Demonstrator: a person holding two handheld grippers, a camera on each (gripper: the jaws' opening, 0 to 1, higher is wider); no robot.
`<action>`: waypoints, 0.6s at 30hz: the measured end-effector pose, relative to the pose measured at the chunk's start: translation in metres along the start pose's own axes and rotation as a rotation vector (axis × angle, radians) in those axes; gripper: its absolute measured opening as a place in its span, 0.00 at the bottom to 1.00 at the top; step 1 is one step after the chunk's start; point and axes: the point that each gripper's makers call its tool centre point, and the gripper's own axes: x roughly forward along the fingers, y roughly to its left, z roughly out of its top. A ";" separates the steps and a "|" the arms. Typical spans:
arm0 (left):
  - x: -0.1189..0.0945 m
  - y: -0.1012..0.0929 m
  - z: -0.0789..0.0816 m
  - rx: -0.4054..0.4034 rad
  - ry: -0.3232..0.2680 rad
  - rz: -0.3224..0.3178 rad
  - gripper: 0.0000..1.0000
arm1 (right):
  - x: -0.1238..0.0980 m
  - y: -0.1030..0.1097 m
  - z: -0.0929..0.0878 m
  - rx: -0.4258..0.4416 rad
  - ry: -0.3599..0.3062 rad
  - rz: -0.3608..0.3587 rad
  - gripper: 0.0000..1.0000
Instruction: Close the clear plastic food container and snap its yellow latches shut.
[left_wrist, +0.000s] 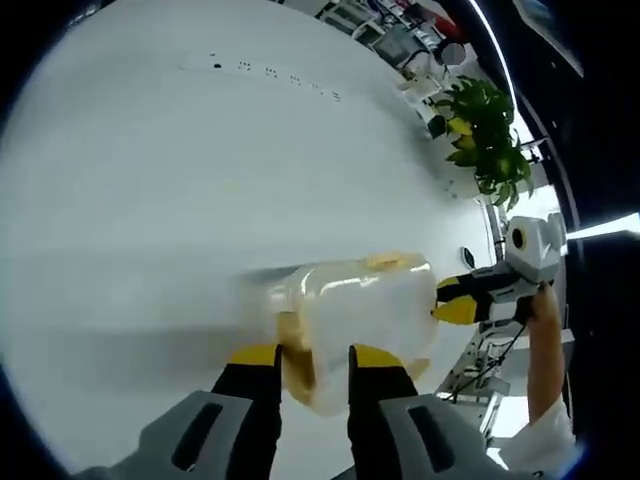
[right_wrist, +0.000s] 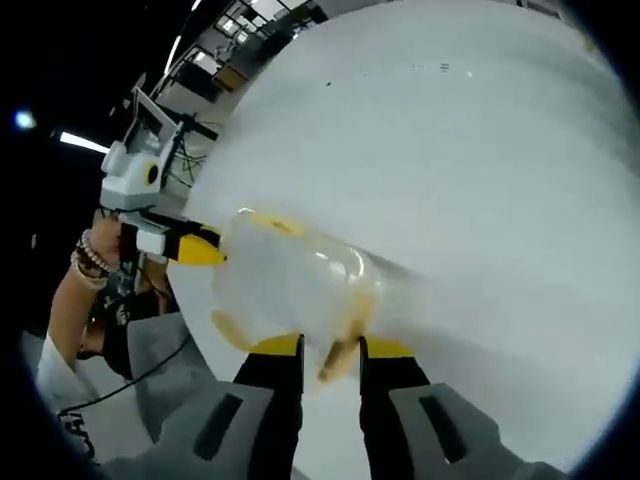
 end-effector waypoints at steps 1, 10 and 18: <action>0.000 0.000 0.000 -0.002 0.002 -0.001 0.15 | 0.000 0.000 0.000 -0.001 0.002 0.001 0.16; -0.011 0.003 -0.002 -0.009 0.007 -0.009 0.15 | -0.004 0.000 -0.002 0.006 0.011 0.011 0.15; -0.007 0.005 -0.003 -0.015 -0.019 -0.037 0.16 | -0.002 -0.002 -0.002 0.124 0.003 0.053 0.12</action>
